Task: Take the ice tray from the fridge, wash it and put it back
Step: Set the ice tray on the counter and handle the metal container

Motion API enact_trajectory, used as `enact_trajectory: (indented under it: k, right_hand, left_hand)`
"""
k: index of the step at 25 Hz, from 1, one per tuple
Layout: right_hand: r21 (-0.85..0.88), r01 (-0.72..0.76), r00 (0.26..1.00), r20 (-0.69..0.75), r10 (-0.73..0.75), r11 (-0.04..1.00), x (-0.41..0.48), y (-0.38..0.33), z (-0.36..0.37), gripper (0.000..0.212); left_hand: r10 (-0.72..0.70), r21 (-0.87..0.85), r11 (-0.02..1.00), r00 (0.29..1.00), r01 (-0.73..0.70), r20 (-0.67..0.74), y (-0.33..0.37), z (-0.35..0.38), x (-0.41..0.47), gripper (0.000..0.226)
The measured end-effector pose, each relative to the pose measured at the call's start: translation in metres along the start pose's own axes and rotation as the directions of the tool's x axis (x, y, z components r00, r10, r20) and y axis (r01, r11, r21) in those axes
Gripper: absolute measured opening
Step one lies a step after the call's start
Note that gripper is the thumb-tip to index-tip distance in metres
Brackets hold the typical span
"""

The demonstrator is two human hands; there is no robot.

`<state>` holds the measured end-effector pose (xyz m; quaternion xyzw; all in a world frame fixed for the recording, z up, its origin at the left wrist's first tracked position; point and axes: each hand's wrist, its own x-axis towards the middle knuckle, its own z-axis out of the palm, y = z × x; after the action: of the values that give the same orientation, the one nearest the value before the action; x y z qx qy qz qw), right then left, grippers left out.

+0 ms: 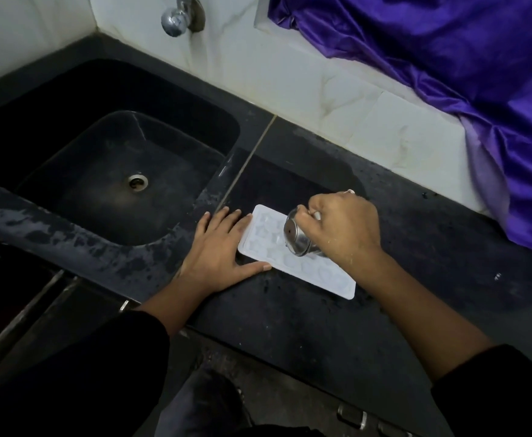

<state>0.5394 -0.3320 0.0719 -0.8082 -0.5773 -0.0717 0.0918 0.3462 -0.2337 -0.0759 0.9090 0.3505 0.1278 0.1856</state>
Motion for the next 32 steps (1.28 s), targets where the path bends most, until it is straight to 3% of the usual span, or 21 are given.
enact_trajectory:
  k: [3, 6, 10, 13, 14, 16, 19, 21, 26, 29, 32]
  right_hand:
    - [0.099, -0.053, 0.997, -0.042, 0.058, 0.994, -0.001, 0.009, -0.001, 0.046]
    - [0.331, -0.145, 0.984, -0.047, 0.169, 0.933, -0.006, 0.032, -0.006, 0.048]
    - [0.735, -0.241, 0.926, -0.021, 0.376, 0.634, -0.009, 0.058, -0.015, 0.053]
    - [0.833, -0.247, 0.899, 0.006, 0.439, 0.494, 0.001, 0.056, -0.020, 0.054]
    - [0.837, -0.228, 0.907, -0.004, 0.422, 0.497, 0.005, 0.052, -0.021, 0.053]
    - [0.776, -0.175, 0.941, -0.050, 0.335, 0.606, 0.013, 0.040, -0.021, 0.053]
    - [0.508, -0.099, 0.979, -0.104, 0.175, 0.856, 0.020, 0.015, -0.014, 0.049]
    - [0.293, -0.033, 0.993, -0.097, 0.064, 0.956, 0.021, -0.002, -0.007, 0.045]
    - [-0.021, 0.101, 0.995, -0.004, -0.101, 0.995, 0.024, -0.031, 0.002, 0.042]
    - [-0.018, 0.091, 0.996, -0.010, -0.091, 0.996, 0.024, -0.030, 0.003, 0.041]
    - [0.125, 0.020, 0.999, -0.047, -0.014, 0.992, 0.022, -0.012, 0.002, 0.044]
  left_hand:
    - [-0.001, 0.007, 1.000, 1.000, 0.001, 0.005, 0.001, -0.002, 0.000, 0.117]
    - [-0.005, 0.015, 1.000, 1.000, 0.005, 0.009, 0.002, -0.002, 0.000, 0.116]
    - [-0.005, 0.018, 1.000, 1.000, 0.005, 0.015, 0.002, -0.001, 0.001, 0.115]
    - [-0.004, 0.012, 1.000, 1.000, 0.004, 0.016, 0.001, -0.001, 0.001, 0.114]
    - [-0.007, 0.009, 1.000, 1.000, 0.007, 0.016, 0.001, -0.002, 0.001, 0.114]
    - [-0.009, 0.007, 1.000, 1.000, 0.009, 0.019, 0.002, -0.002, 0.001, 0.114]
    - [-0.011, 0.009, 1.000, 1.000, 0.011, 0.025, 0.002, -0.003, 0.001, 0.114]
    - [-0.010, 0.008, 1.000, 1.000, 0.010, 0.029, 0.001, -0.004, 0.001, 0.114]
    - [-0.005, -0.014, 1.000, 1.000, 0.005, 0.001, 0.000, 0.001, -0.001, 0.112]
    - [-0.006, -0.018, 1.000, 1.000, 0.006, -0.003, 0.000, 0.001, -0.001, 0.112]
    - [-0.006, -0.012, 1.000, 1.000, 0.006, 0.010, 0.001, -0.002, 0.000, 0.114]
